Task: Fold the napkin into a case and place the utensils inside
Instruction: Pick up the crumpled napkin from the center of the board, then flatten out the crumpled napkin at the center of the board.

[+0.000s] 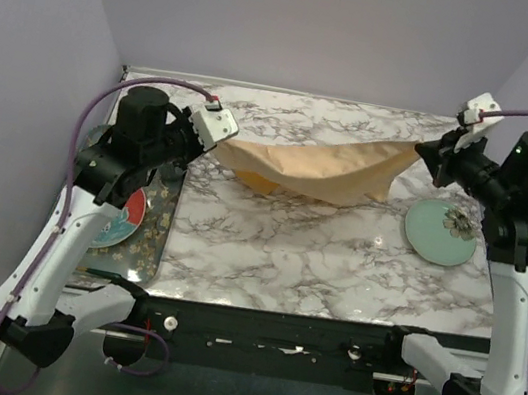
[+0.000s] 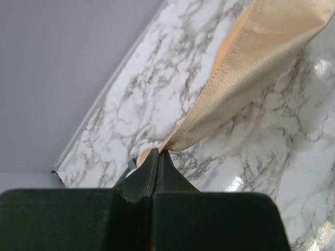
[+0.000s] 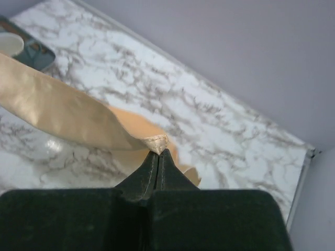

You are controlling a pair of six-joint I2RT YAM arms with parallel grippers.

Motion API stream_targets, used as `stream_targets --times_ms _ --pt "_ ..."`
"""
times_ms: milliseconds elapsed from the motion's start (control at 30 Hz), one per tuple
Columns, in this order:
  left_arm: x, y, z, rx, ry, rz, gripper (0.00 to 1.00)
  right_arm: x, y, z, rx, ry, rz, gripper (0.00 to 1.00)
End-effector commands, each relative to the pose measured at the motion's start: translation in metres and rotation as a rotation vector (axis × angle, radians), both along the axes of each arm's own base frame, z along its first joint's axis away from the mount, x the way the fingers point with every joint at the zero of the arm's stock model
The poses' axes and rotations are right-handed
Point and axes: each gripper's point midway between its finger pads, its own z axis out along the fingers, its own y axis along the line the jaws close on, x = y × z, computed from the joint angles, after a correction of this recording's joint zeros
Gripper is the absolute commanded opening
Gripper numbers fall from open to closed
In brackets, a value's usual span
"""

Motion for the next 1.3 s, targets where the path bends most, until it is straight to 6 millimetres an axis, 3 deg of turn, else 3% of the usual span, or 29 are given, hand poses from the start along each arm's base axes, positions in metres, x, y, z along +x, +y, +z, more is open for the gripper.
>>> stream_targets --times_ms 0,100,200,300,400,567,600,667,700,733,767,800,833,867,900,933,967,1000,1033,1067,1100,1133,1167,1200,1267 --pt "-0.022 0.009 0.066 -0.175 -0.089 0.084 0.00 -0.030 -0.007 0.093 0.057 -0.266 -0.048 0.01" --pt "-0.046 0.005 0.105 -0.271 -0.147 0.033 0.00 -0.057 -0.005 0.130 0.081 -0.351 -0.037 0.01" --pt "-0.062 0.001 0.132 -0.345 -0.166 0.000 0.00 -0.073 -0.005 0.152 0.120 -0.381 -0.040 0.01" --pt "-0.060 0.002 0.146 -0.374 -0.185 0.019 0.00 -0.065 -0.016 0.159 0.153 -0.376 -0.123 0.01" --pt "-0.046 0.002 0.156 -0.395 -0.204 0.055 0.00 -0.049 -0.027 0.163 0.182 -0.376 -0.208 0.01" --pt "0.002 0.001 0.163 -0.412 -0.245 0.142 0.00 -0.006 -0.038 0.153 0.221 -0.356 -0.293 0.01" --pt "0.010 -0.001 0.163 -0.413 -0.252 0.148 0.00 0.013 -0.038 0.149 0.222 -0.346 -0.302 0.01" --pt "0.037 -0.006 0.161 -0.410 -0.276 0.173 0.00 0.030 -0.040 0.148 0.235 -0.344 -0.322 0.01" --pt "0.046 -0.006 0.163 -0.411 -0.292 0.186 0.00 0.051 -0.039 0.144 0.236 -0.339 -0.321 0.01" --pt "0.066 -0.009 0.154 -0.400 -0.279 0.211 0.00 0.059 -0.038 0.145 0.240 -0.342 -0.318 0.01" --pt "0.079 -0.006 0.161 -0.406 -0.321 0.246 0.00 0.070 -0.037 0.143 0.248 -0.337 -0.320 0.01" --pt "0.087 -0.005 0.168 -0.412 -0.349 0.261 0.00 0.076 -0.037 0.157 0.257 -0.374 -0.319 0.01" --pt "0.107 -0.008 0.161 -0.403 -0.345 0.286 0.00 0.099 -0.037 0.147 0.253 -0.347 -0.325 0.01" --pt "0.117 -0.008 0.171 -0.415 -0.389 0.295 0.00 0.110 -0.039 0.148 0.256 -0.352 -0.341 0.01" --pt "0.122 -0.004 0.188 -0.433 -0.435 0.318 0.00 0.111 -0.040 0.171 0.268 -0.411 -0.340 0.01" --pt "0.141 -0.010 0.182 -0.425 -0.432 0.324 0.00 0.135 -0.039 0.161 0.261 -0.389 -0.345 0.01" --pt "0.151 -0.006 0.192 -0.435 -0.466 0.350 0.00 0.142 -0.040 0.168 0.267 -0.407 -0.346 0.01" --pt "0.151 -0.001 0.222 -0.467 -0.527 0.356 0.00 0.152 -0.040 0.171 0.268 -0.419 -0.345 0.01" --pt "0.172 -0.006 0.214 -0.459 -0.515 0.364 0.00 0.147 -0.039 0.201 0.282 -0.487 -0.335 0.01" --pt "0.178 -0.004 0.222 -0.469 -0.528 0.372 0.00 0.169 -0.039 0.191 0.270 -0.472 -0.336 0.01" --pt "0.175 0.006 0.256 -0.512 -0.592 0.379 0.00 0.174 -0.039 0.197 0.267 -0.491 -0.334 0.01" --pt "0.193 0.003 0.248 -0.501 -0.579 0.382 0.00 0.165 -0.039 0.226 0.277 -0.565 -0.323 0.01" --pt "0.196 0.005 0.254 -0.500 -0.591 0.384 0.00 0.183 -0.039 0.217 0.260 -0.558 -0.323 0.01" --pt "0.191 0.009 0.276 -0.522 -0.640 0.381 0.00 0.184 -0.038 0.224 0.259 -0.584 -0.318 0.01" --pt "0.200 0.004 0.272 -0.494 -0.637 0.336 0.00 0.191 -0.035 0.221 0.237 -0.597 -0.286 0.01"
